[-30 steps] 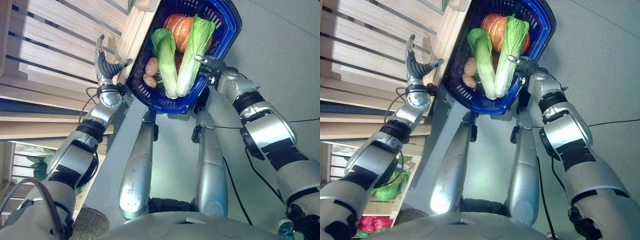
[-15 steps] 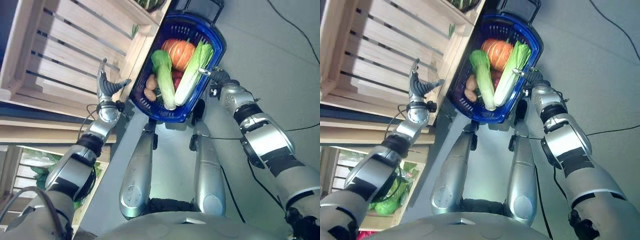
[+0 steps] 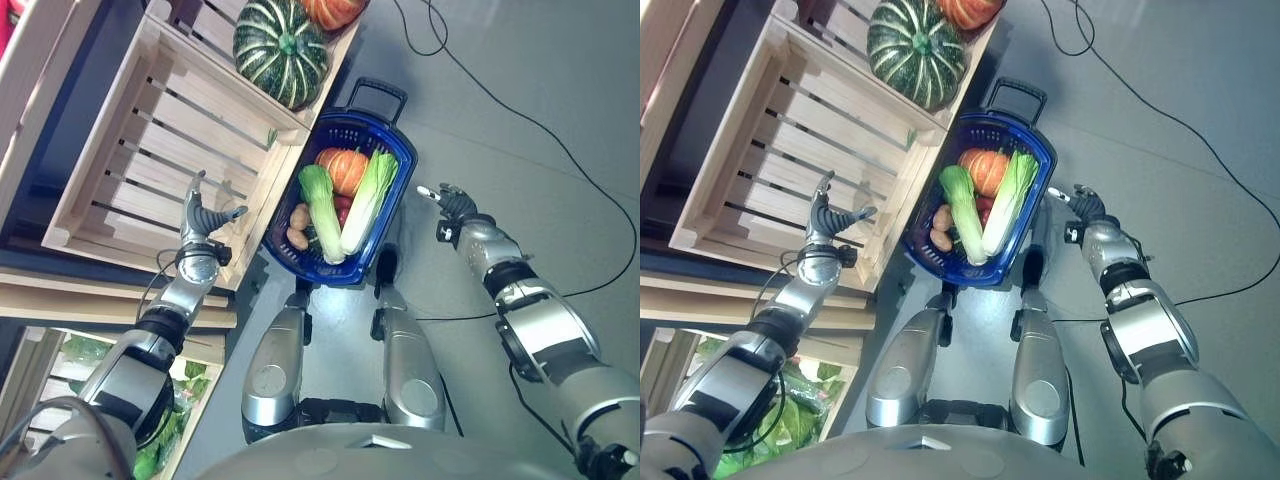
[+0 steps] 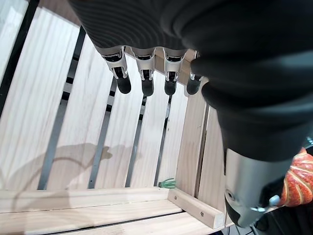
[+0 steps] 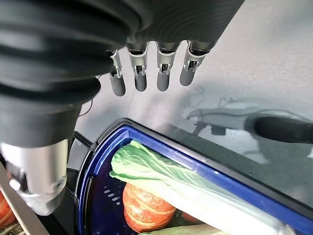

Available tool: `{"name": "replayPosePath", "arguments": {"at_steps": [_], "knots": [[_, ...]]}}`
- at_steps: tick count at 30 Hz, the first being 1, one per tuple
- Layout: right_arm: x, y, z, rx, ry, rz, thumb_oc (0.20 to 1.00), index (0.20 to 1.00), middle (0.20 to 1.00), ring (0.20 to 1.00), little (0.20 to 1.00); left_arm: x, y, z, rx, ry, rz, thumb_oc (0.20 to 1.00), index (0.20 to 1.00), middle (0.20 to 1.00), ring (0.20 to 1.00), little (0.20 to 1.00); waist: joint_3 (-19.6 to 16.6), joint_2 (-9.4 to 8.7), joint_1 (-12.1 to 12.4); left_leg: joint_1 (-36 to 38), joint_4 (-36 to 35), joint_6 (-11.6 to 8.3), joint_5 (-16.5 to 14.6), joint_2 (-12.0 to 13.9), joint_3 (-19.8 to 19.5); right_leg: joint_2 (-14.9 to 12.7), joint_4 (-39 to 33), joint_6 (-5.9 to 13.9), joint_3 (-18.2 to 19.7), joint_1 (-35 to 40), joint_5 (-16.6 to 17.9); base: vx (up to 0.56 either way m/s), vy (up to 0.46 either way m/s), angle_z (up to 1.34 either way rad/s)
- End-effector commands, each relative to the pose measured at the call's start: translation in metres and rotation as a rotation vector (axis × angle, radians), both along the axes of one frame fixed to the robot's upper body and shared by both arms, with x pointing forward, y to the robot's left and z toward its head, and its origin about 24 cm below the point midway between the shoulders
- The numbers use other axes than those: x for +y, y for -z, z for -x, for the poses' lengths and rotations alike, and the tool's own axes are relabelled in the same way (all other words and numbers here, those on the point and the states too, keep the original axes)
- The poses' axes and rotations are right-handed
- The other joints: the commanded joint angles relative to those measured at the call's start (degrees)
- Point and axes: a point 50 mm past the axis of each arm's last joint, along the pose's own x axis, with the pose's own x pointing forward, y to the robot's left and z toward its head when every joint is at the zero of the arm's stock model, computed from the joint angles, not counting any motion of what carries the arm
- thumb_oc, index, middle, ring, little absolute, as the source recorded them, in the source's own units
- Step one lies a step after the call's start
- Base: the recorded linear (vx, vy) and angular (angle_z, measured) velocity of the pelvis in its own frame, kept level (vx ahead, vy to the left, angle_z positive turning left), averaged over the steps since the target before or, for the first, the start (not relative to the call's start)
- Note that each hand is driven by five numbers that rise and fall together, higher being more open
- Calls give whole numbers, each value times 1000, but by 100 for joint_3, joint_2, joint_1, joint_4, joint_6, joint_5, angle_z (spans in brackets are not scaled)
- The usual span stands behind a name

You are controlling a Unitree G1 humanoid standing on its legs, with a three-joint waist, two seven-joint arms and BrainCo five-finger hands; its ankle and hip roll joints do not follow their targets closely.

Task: Pick up fruits and vegetables into the basket

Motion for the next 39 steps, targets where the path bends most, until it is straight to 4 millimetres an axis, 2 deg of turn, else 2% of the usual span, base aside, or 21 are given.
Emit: {"name": "replayPosePath", "arguments": {"at_steps": [1, 3, 6, 7, 8, 9, 10, 15, 21, 26, 31, 39], "knots": [[-12, 19, 21, 17, 6, 24, 1000, 1000, 1000, 1000, 1000, 14, 25, 22, 110, 1, -38, 1000, 1000, 1000, 1000, 1000, -920, 53, -27, -95, -256, 60, -160, -260, 18, 98, 302, 329, -143, 405, -798, 145, -19, 1], [-16, 40, 43, 55, 17, 11, 1000, 1000, 1000, 1000, 1000, 15, 45, 39, 189, 13, -29, 1000, 1000, 1000, 1000, 1000, -1147, 24, -52, 110, -313, 75, -206, -238, 31, 105, 214, 348, -140, 612, -798, 158, -24, -4], [-22, 55, 63, 88, 35, -3, 1000, 1000, 1000, 1000, 1000, 17, 62, 57, 263, 11, -5, 1000, 1000, 1000, 1000, 1000, -1343, 2, -66, 295, -377, 88, -241, -211, 56, 108, 156, 371, -138, 779, -804, 133, -22, -8], [-24, 66, 76, 119, 46, -4, 1000, 1000, 1000, 1000, 1000, 18, 74, 70, 326, 16, 11, 1000, 1000, 1000, 1000, 1000, -1485, -19, -75, 414, -433, 93, -262, -192, 76, 115, 98, 390, -129, 890, -809, 104, -20, -14], [-24, 66, 76, 119, 46, -4, 1000, 1000, 1000, 1000, 1000, 18, 74, 70, 327, 16, 11, 1000, 1000, 1000, 1000, 1000, -1485, -19, -74, 418, -436, 93, -261, -191, 76, 116, 95, 391, -128, 894, -809, 158, -47, -10], [-26, 80, 95, 161, 56, 9, 1000, 1000, 1000, 1000, 1000, 17, 89, 87, 412, 49, 8, 1000, 1000, 1000, 1000, 1000, -1667, -45, -85, 568, -512, 93, -282, -157, 115, 120, 24, 418, -125, 1026, -807, 91, -32, -2], [-26, 80, 95, 161, 56, 9, 1000, 1000, 1000, 1000, 1000, 17, 89, 87, 413, 50, 8, 1000, 1000, 1000, 1000, 1000, -1669, -45, -83, 574, -518, 93, -281, -156, 116, 121, 20, 418, -125, 1030, -806, 150, -53, 1], [-30, 109, 138, 307, 77, 28, 1000, 1000, 1000, 1000, 1000, 19, 124, 134, 665, 119, 43, 1000, 1000, 1000, 1000, 1000, -2019, -113, -164, 894, -692, 87, -336, -78, 238, 145, -214, 486, -111, 1313, -753, 61, -35, -3], [-28, 135, 181, 485, 76, 24, 1000, 1000, 1000, 1000, 1000, 21, 143, 167, 830, 116, 126, 1000, 1000, 1000, 1000, 1000, -2197, -177, -248, 1113, -708, 103, -448, -25, 397, 147, -284, 518, -53, 1510, -782, 22, -26, -9], [-25, 148, 208, 613, 61, 1, 1000, 1000, 1000, 1000, 1000, 21, 152, 185, 927, 98, 185, 1000, 1000, 1000, 1000, 1000, -2238, -190, -332, 1251, -657, 141, -558, -14, 474, 158, -196, 509, 32, 1577, -861, 31, -5, -15], [-19, 157, 229, 707, 45, -34, 1000, 1000, 1000, 1000, 1000, 19, 156, 190, 975, 78, 216, 1000, 1000, 1000, 1000, 1000, -2252, -179, -390, 1339, -658, 168, -614, -17, 471, 156, -151, 505, 82, 1619, -908, 35, 12, -5], [-15, 164, 249, 813, 34, -44, 1000, 1000, 1000, 1000, 1000, 13, 161, 195, 1012, 68, 274, 1000, 1000, 1000, 1000, 1000, -2296, -173, -424, 1408, -696, 167, -674, 15, 476, 125, -199, 527, 93, 1673, -925, 19, 3, -3]]}}
